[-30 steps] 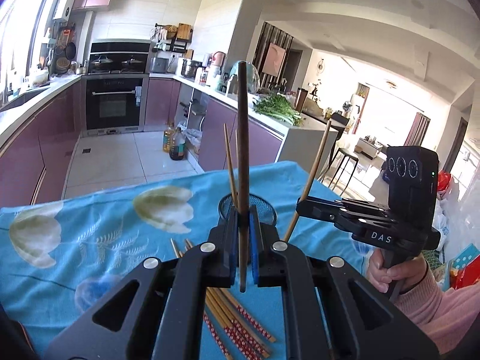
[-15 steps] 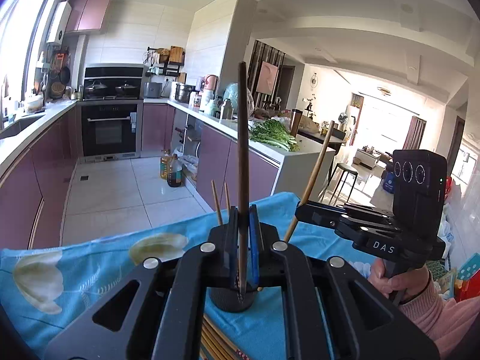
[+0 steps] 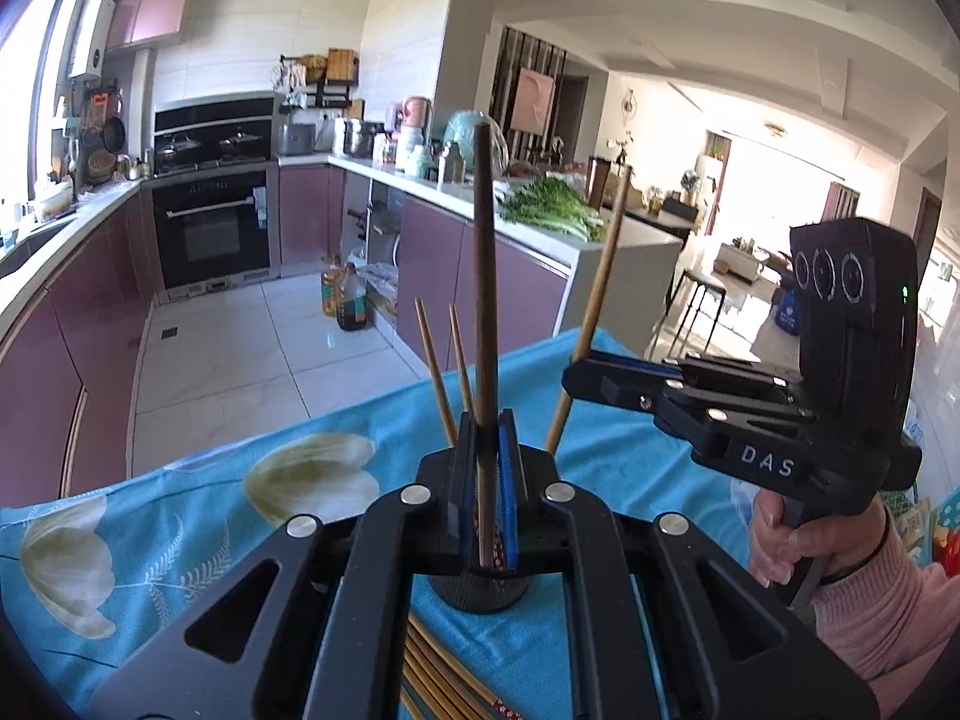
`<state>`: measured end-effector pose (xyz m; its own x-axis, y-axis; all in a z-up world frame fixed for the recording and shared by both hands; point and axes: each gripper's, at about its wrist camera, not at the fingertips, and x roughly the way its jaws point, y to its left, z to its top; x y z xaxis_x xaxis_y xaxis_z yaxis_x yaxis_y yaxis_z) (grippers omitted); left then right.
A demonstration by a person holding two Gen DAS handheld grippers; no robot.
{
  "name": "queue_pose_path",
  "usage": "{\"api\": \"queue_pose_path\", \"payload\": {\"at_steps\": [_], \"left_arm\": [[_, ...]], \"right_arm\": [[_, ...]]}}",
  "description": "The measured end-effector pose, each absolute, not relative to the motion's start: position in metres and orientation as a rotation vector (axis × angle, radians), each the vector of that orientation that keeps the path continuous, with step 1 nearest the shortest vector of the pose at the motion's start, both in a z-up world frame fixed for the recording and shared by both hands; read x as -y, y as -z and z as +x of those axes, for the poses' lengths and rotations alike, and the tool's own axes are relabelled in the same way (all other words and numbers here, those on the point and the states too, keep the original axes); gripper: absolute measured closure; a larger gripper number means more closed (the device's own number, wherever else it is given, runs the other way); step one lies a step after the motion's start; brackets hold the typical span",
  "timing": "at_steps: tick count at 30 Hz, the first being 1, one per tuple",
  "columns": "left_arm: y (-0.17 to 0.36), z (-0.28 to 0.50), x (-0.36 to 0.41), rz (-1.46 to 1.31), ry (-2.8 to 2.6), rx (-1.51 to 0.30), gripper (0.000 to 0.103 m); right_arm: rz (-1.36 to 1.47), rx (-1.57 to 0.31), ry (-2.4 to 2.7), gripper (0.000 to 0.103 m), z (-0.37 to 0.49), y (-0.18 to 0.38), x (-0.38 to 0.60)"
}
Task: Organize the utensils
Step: 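Insert both chopsticks into the mesh cup and open both tools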
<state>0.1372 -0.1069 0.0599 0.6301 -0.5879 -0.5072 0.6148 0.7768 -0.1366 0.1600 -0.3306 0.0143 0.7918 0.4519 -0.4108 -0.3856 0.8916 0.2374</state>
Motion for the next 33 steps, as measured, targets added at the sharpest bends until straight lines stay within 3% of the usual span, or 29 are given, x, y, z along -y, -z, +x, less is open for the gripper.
{"api": "queue_pose_path", "payload": {"at_steps": [15, 26, 33], "left_arm": [[-0.023, 0.172, 0.119, 0.099, 0.697, -0.735, 0.095], [-0.014, 0.206, 0.127, 0.087, 0.652, -0.77, 0.095], [-0.017, 0.196, 0.12, 0.077, 0.601, -0.719, 0.087]], "right_arm": [[0.124, -0.665, -0.439, 0.097, 0.182, 0.021, 0.324], [0.143, -0.704, -0.409, 0.097, 0.197, 0.031, 0.32], [0.184, -0.688, -0.383, 0.091, 0.199, 0.033, 0.326]]}}
